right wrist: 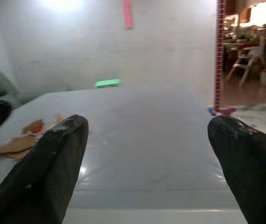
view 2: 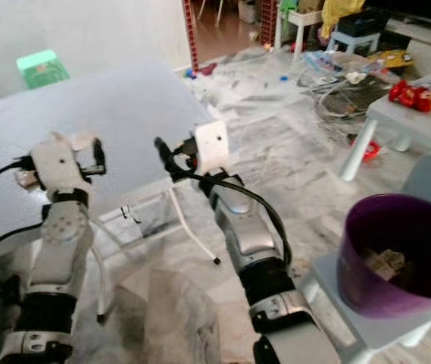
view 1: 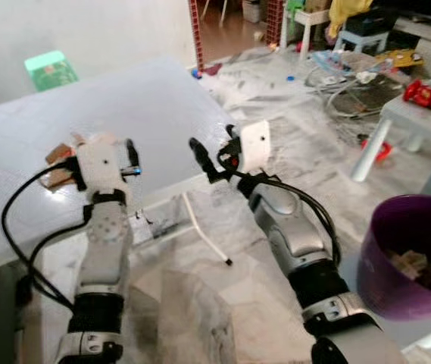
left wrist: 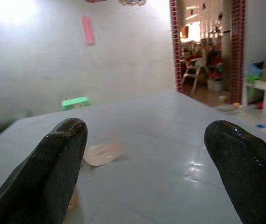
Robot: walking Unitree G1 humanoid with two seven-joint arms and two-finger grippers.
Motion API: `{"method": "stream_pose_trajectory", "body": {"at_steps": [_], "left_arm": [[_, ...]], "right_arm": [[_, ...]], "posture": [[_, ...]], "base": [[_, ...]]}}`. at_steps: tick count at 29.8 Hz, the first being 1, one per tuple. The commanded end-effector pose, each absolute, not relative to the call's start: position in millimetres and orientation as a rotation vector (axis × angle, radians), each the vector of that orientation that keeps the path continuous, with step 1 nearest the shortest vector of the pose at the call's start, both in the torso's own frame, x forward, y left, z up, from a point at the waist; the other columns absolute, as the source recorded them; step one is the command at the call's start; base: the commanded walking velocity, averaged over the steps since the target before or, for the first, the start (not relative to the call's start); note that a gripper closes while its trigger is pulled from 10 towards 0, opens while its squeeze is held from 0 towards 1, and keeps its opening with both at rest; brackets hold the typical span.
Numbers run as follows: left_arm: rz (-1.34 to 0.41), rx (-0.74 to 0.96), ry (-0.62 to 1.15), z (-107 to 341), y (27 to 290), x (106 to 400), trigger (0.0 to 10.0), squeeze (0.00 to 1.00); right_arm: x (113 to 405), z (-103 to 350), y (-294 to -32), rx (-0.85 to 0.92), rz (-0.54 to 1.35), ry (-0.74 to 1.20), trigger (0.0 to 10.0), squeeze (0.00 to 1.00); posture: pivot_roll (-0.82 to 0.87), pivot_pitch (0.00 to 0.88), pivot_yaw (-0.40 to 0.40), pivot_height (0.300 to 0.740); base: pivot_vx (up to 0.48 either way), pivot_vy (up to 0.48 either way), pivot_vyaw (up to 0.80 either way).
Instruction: Picking trash to rubbish bin
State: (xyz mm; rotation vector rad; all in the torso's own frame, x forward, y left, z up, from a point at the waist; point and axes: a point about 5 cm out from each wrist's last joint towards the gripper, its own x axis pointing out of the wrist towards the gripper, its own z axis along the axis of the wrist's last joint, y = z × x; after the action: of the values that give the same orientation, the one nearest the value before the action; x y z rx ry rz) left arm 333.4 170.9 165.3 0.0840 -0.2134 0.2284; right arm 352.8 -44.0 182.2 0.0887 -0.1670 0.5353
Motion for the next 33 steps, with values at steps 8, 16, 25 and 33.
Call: {"method": "stream_pose_trajectory", "body": {"at_steps": [8, 16, 25, 33], "left_arm": [[0.246, 0.113, -0.237, 173.1, 169.6, 333.4, 10.0, 0.0], [0.243, 0.068, -0.21, 171.5, 168.9, 333.3, 10.0, 0.0], [0.238, 0.054, -0.21, 172.0, 169.4, 334.2, 10.0, 0.0], [0.244, 0.037, -0.206, 171.5, 171.4, 334.5, 10.0, 0.0]], "right_arm": [[351.5, 188.3, -31.3, 0.09, 0.577, -0.188, 10.0, 0.0], [350.1, 190.4, -26.0, 0.082, 0.607, -0.201, 10.0, 0.0], [349.9, 191.0, -23.7, 0.09, 0.616, -0.199, 10.0, 0.0], [349.7, 191.7, -23.6, 0.101, 0.616, -0.201, 10.0, 0.0]], "posture": [[0.05, 0.002, 0.067, 0.74], [0.05, 0.008, 0.066, 0.74], [0.04, 0.009, 0.067, 0.74], [0.04, 0.011, 0.067, 0.74]], "base": [[0.0, 0.0, 0.8], [0.0, 0.0, 0.8], [0.0, 0.0, 0.71], [0.0, 0.0, 0.0]]}}
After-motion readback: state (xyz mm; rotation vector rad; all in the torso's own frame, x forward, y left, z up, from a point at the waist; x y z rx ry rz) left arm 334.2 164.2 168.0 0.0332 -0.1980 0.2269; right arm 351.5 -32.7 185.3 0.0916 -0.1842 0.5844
